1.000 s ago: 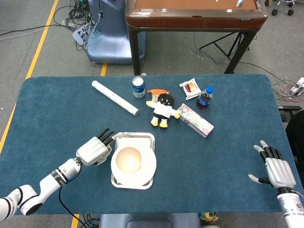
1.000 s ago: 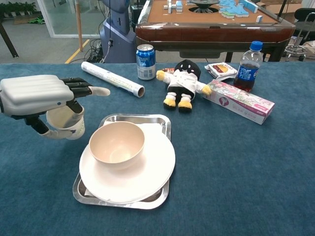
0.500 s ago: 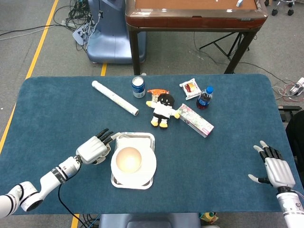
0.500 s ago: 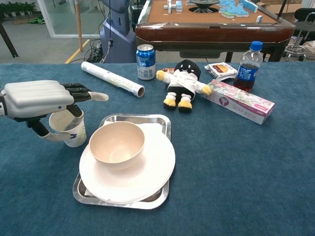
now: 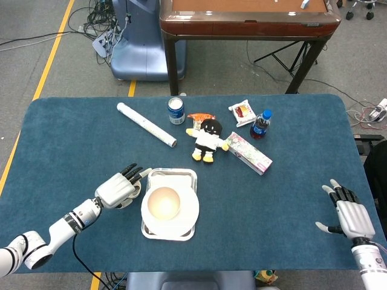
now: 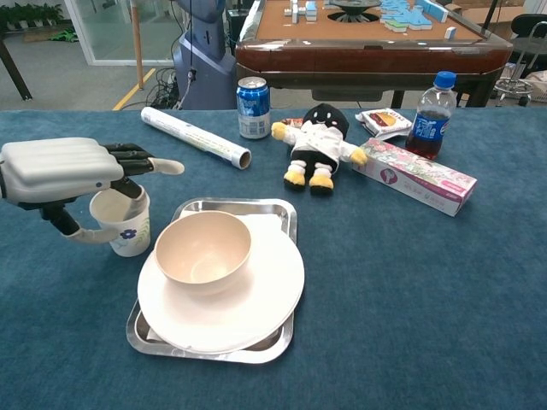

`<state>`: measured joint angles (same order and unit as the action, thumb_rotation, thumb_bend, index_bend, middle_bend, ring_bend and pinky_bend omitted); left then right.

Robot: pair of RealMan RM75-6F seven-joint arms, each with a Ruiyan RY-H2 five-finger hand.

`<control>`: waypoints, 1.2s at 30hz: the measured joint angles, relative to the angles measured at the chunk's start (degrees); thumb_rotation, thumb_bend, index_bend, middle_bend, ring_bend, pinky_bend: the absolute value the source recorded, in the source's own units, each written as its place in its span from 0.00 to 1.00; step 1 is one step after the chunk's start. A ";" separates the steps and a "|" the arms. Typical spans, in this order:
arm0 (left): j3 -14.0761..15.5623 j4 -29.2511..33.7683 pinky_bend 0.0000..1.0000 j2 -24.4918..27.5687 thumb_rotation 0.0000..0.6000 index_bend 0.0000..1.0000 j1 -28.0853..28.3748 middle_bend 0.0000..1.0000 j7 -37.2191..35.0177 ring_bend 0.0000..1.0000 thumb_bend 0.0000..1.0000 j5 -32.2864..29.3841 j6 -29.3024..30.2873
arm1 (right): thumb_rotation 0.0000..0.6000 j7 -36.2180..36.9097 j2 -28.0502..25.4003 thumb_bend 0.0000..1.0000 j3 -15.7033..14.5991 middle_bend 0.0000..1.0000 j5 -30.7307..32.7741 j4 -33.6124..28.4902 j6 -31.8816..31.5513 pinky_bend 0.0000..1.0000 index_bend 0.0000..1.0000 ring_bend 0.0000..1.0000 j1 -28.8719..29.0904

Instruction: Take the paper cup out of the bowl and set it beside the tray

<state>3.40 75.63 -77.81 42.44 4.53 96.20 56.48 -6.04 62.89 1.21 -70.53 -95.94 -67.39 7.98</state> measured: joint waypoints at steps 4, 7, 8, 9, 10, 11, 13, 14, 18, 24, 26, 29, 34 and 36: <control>0.01 1.46 0.00 0.97 1.00 0.42 -0.19 0.00 1.14 0.00 0.32 -0.81 -0.47 | 1.00 -0.13 0.02 0.22 -0.06 0.00 -0.03 -0.09 0.02 0.00 0.00 0.00 0.02; -0.06 2.93 0.00 2.03 1.00 0.39 -0.48 0.00 2.67 0.00 0.32 -1.74 -0.81 | 1.00 -0.21 0.07 0.22 -0.11 0.00 -0.04 -0.07 0.13 0.00 0.00 0.00 0.08; -0.15 3.71 0.00 2.51 1.00 0.39 -0.64 0.00 3.47 0.00 0.32 -2.36 -1.01 | 1.00 -0.24 0.07 0.22 -0.12 0.00 -0.03 -0.06 0.15 0.00 0.00 0.00 0.10; -0.23 4.39 0.00 2.87 1.00 0.39 -0.76 0.00 4.13 0.00 0.32 -2.85 -1.17 | 1.00 -0.31 0.09 0.22 -0.13 0.00 -0.01 -0.03 0.21 0.00 0.00 0.00 0.13; -0.31 5.15 0.00 3.24 1.00 0.38 -0.89 0.00 4.83 0.00 0.32 -3.30 -1.29 | 1.00 -0.38 0.11 0.22 -0.14 0.00 0.02 -0.02 0.27 0.00 0.00 0.00 0.16; -0.41 6.22 0.00 3.74 1.00 0.37 -1.08 0.00 5.80 0.00 0.32 -3.80 -1.37 | 1.00 -0.42 0.13 0.22 -0.16 0.00 0.04 -0.03 0.33 0.00 0.00 0.00 0.20; -0.53 7.83 0.00 4.51 1.00 0.36 -1.41 0.00 7.32 0.00 0.32 -4.43 -1.39 | 1.00 -0.48 0.14 0.22 -0.19 0.00 -0.06 -0.13 0.29 0.00 0.00 0.00 0.21; -0.60 8.88 0.00 5.03 1.00 0.36 -1.65 0.00 8.31 0.00 0.32 -4.78 -1.33 | 1.00 -0.54 0.14 0.22 -0.22 0.00 -0.16 -0.19 0.19 0.00 0.00 0.00 0.20; -0.76 11.98 0.00 6.80 1.00 0.35 -2.50 0.00 11.15 0.00 0.32 -5.72 -0.83 | 1.00 -0.74 0.11 0.22 -0.38 0.00 -0.77 -0.64 -0.52 0.00 0.00 0.00 -0.03; -0.98 17.05 0.00 10.22 1.00 0.30 -4.25 0.00 15.09 0.00 0.32 -7.16 0.99 | 1.00 -0.75 -0.03 0.22 -0.65 0.00 -1.71 -1.07 -1.36 0.00 0.00 0.00 -0.35; -1.09 18.98 0.00 11.73 1.00 0.26 -5.23 0.00 16.53 0.00 0.32 -7.73 2.30 | 1.00 -0.75 -0.11 0.22 -0.69 0.00 -1.93 -1.21 -1.68 0.00 0.00 0.00 -0.48; -1.21 21.32 0.00 13.78 1.00 0.19 -6.91 0.00 17.40 0.00 0.32 -8.26 4.78 | 1.00 -0.73 -0.26 0.22 -0.79 0.00 -2.56 -1.49 -2.35 0.00 0.00 0.00 -0.72; -1.29 23.67 0.00 16.62 1.00 0.09 -10.23 0.00 16.35 0.00 0.32 -8.72 9.39 | 1.00 -0.69 -0.53 0.22 -1.11 0.00 -3.97 -2.07 -3.55 0.00 0.00 0.00 -1.20; -1.26 24.05 0.00 17.47 1.00 0.04 -11.83 0.00 14.91 0.00 0.32 -8.80 11.47 | 1.00 -0.63 -0.64 0.22 -1.27 0.00 -4.69 -2.29 -4.15 0.00 0.00 0.00 -1.44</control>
<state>2.14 99.68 -60.34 30.61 19.44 87.40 67.95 -6.67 62.25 -0.07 -75.22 -98.24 -71.54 6.54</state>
